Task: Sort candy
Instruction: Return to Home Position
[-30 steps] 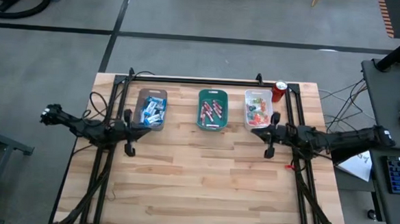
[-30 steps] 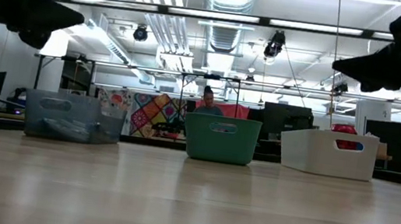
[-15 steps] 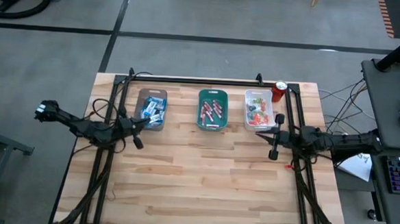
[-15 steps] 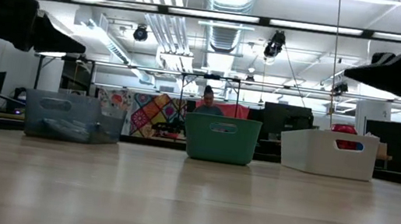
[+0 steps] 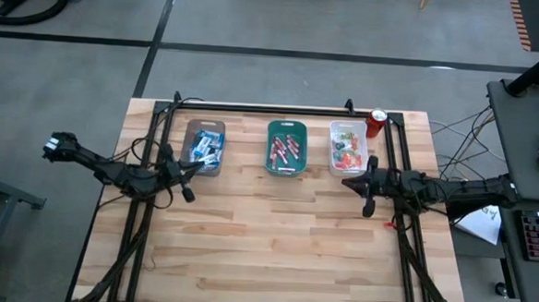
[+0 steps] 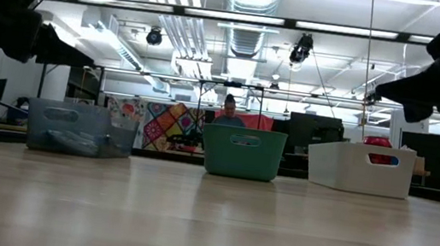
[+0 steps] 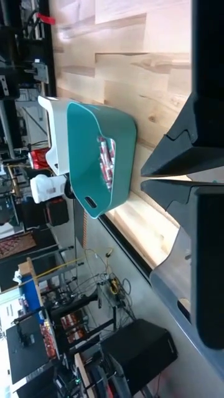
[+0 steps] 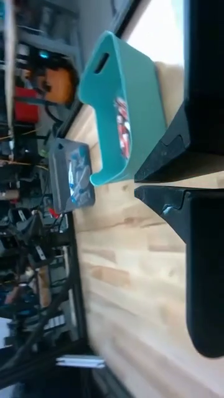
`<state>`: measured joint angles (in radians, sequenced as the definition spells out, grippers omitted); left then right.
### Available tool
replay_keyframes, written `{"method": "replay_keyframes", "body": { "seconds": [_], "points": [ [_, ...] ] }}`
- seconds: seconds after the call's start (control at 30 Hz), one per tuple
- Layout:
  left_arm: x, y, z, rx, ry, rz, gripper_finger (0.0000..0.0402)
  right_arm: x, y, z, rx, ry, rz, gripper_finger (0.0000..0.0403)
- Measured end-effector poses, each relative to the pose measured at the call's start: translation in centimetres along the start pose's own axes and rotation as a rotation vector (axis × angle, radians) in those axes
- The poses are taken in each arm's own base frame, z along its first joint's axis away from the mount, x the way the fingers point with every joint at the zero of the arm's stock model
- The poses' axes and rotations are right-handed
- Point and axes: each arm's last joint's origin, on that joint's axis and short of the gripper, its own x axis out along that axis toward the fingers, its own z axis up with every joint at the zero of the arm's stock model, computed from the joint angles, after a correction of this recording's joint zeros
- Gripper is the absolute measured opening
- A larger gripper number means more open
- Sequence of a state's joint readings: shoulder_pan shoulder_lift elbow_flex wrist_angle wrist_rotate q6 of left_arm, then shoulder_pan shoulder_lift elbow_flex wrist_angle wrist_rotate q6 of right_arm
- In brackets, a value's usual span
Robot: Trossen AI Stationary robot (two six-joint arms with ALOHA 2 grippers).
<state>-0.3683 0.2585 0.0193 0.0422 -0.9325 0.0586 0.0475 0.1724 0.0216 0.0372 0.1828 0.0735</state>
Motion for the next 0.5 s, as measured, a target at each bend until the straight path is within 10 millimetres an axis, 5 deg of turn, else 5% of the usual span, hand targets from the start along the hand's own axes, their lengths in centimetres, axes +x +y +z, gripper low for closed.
{"method": "replay_keyframes", "body": {
  "seconds": [0.5],
  "points": [
    [0.06, -0.09, -0.09, 0.011, 0.008, -0.001, 0.0003, -0.01, 0.0, 0.02, 0.083, 0.002, 0.0, 0.0013]
  ]
}}
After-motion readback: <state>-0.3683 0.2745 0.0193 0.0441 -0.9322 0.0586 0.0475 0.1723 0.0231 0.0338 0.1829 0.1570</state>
